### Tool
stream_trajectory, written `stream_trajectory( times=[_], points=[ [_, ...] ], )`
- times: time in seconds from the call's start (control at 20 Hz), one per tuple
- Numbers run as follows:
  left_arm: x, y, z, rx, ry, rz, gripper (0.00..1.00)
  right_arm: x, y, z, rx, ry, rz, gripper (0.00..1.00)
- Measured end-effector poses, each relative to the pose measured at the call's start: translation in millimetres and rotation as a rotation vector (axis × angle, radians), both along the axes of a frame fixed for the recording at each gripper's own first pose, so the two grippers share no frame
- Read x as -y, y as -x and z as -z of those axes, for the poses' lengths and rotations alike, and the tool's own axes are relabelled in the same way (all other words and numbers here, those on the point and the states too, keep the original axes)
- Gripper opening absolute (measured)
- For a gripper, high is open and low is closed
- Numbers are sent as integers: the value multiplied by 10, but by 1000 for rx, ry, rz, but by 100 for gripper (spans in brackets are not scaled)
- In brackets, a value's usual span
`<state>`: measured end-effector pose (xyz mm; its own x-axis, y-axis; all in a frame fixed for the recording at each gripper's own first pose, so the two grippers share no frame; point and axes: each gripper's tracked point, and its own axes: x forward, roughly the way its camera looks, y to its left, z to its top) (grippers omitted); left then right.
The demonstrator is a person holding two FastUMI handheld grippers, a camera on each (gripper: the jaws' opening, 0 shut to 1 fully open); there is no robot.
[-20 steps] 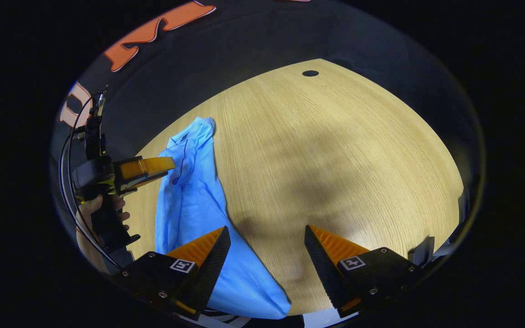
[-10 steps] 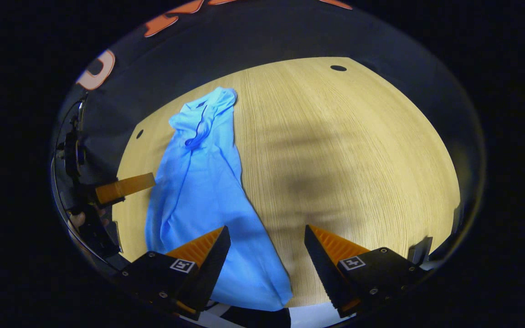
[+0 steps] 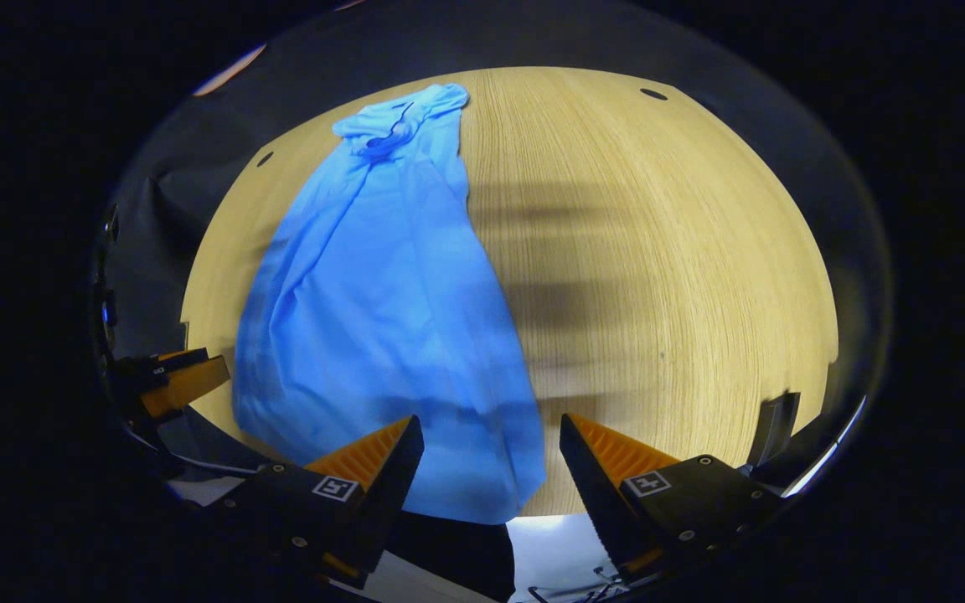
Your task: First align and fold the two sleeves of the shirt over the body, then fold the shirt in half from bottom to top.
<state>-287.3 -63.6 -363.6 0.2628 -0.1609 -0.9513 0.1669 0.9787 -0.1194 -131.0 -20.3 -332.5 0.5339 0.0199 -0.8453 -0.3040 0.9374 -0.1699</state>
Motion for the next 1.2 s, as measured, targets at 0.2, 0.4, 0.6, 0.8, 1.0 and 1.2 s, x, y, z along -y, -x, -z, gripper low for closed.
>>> stream_trajectory(
  times=[0.2, 0.4, 0.6, 0.8, 1.0, 1.2],
  points=[
    [-29, 256, 118, -44, -13, 10, 94, 88, 173, 166, -48, 91, -21, 99],
    [-18, 276, 249, -50, -43, 21, 94, 118, 175, 272, -57, 149, -36, 99],
    [-5, 306, 370, -77, -82, 30, 93, 131, 142, 312, -50, 182, -36, 99],
    [31, 303, 380, -78, -76, 35, 93, 133, 148, 325, -56, 186, -16, 98],
    [25, 297, 398, -86, -80, 22, 94, 135, 180, 334, -80, 189, 5, 98],
    [146, 289, 373, -76, -60, 37, 65, 128, 186, 353, -81, 187, -5, 46]
  ],
)
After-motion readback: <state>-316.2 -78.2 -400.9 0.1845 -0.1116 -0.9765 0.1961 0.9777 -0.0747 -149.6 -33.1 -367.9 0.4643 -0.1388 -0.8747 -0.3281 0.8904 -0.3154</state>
